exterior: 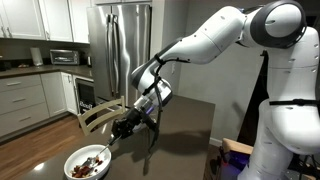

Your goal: Use the spoon to move some of the object from the bowl to the white cup

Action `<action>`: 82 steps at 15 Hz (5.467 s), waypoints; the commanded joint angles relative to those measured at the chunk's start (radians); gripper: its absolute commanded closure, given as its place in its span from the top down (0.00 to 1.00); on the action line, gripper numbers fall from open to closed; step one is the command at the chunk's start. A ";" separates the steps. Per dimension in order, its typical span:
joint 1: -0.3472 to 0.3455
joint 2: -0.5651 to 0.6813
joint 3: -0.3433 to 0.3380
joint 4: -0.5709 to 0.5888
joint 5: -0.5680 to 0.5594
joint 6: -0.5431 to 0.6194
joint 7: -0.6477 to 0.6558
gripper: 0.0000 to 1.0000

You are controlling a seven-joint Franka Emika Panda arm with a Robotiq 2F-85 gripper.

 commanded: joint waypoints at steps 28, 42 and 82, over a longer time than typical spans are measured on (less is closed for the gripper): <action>-0.141 -0.318 -0.163 -0.210 -0.146 -0.072 0.043 0.04; -0.195 -0.309 -0.212 -0.185 -0.308 0.014 0.141 0.04; -0.239 -0.159 -0.262 -0.056 -0.297 0.106 0.152 0.04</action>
